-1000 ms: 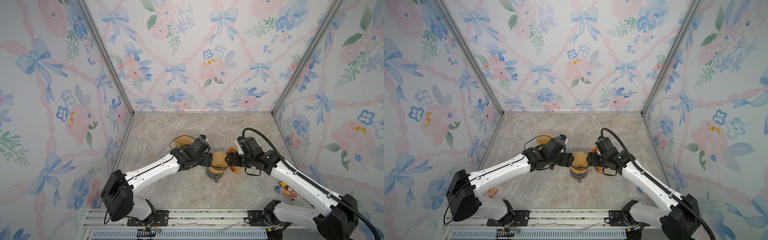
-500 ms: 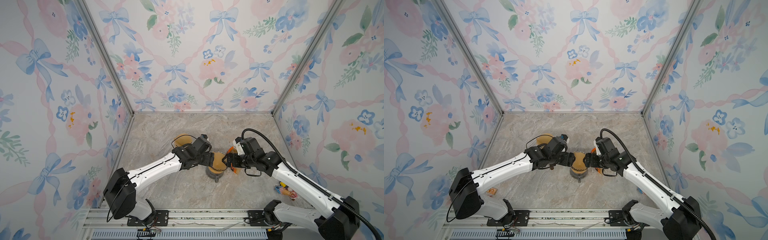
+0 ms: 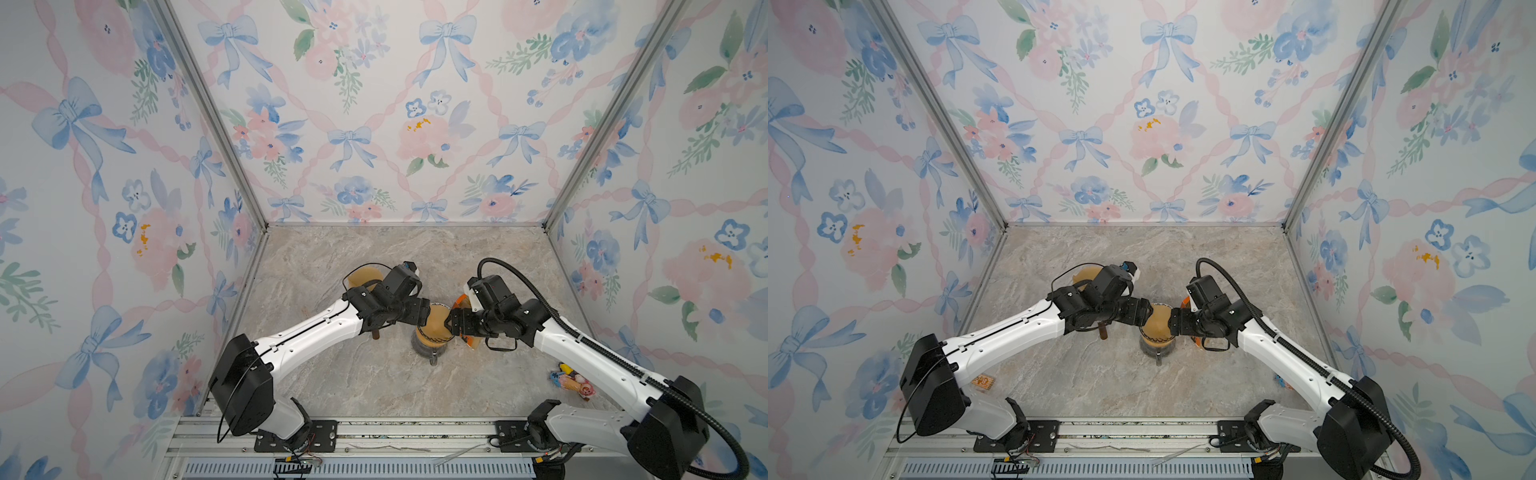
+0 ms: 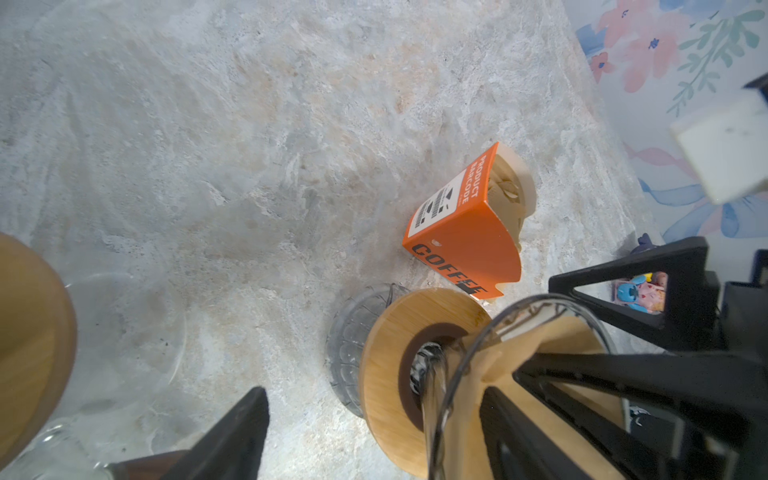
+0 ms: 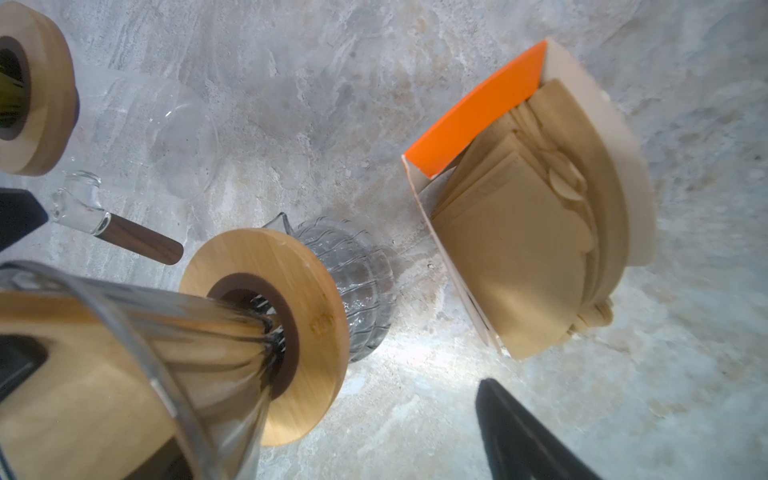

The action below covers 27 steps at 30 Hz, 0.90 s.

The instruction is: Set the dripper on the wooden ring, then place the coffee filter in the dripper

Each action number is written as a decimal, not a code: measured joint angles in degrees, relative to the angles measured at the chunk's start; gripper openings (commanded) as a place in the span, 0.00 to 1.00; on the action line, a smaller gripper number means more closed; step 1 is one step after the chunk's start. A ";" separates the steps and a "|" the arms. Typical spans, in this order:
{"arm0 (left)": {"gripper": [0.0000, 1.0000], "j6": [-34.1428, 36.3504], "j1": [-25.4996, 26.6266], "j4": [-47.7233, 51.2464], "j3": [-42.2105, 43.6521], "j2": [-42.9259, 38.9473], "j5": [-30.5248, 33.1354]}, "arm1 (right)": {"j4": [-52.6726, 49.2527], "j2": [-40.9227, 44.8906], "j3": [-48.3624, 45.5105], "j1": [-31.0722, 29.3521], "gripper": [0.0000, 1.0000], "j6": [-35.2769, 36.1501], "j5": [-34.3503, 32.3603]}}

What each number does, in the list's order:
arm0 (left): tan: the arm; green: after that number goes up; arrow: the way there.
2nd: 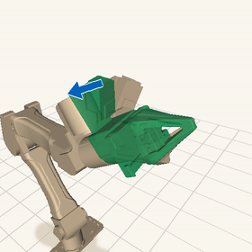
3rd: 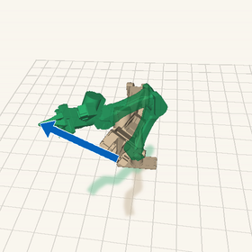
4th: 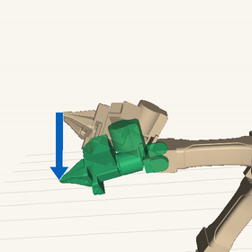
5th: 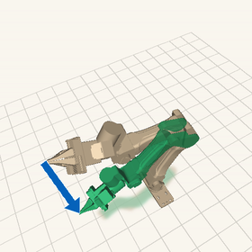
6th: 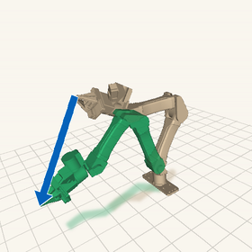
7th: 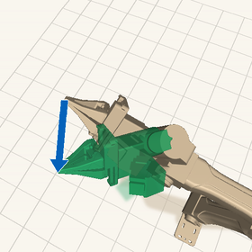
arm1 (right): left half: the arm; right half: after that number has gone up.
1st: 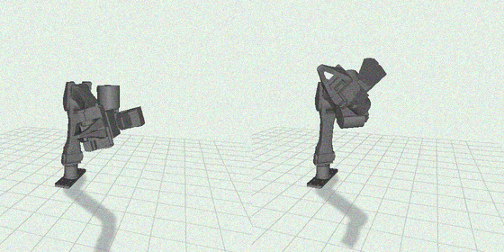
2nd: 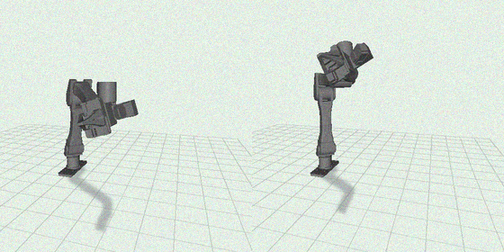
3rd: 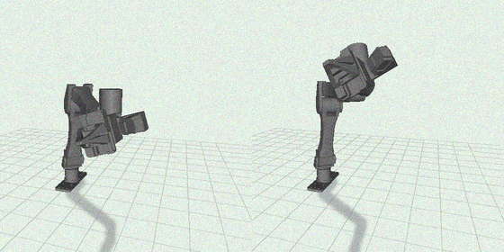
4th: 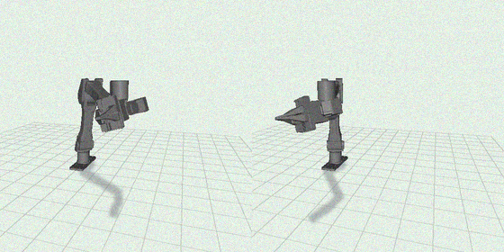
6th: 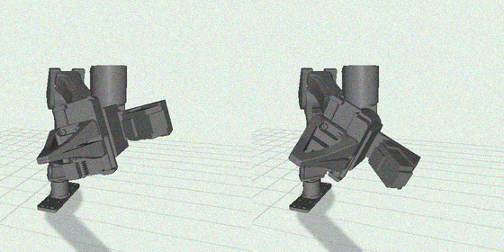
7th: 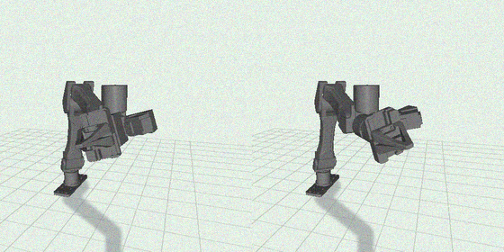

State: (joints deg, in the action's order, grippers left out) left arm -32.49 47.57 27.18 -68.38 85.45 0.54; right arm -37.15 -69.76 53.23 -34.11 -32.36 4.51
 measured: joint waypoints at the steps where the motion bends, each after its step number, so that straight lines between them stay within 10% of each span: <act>1: 0.82 0.46 -0.17 0.00 -0.15 0.42 0.00 | -0.13 0.00 0.02 0.00 0.88 0.00 -0.15; 27: 0.81 2.27 -1.86 0.00 -1.92 4.09 -0.44 | -1.22 -0.74 2.89 0.37 0.89 2.38 2.97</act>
State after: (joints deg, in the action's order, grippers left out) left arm -30.22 45.71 27.18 -70.30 89.54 0.10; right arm -38.37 -70.50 56.12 -33.74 -29.98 7.49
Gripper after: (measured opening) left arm 0.815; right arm 0.885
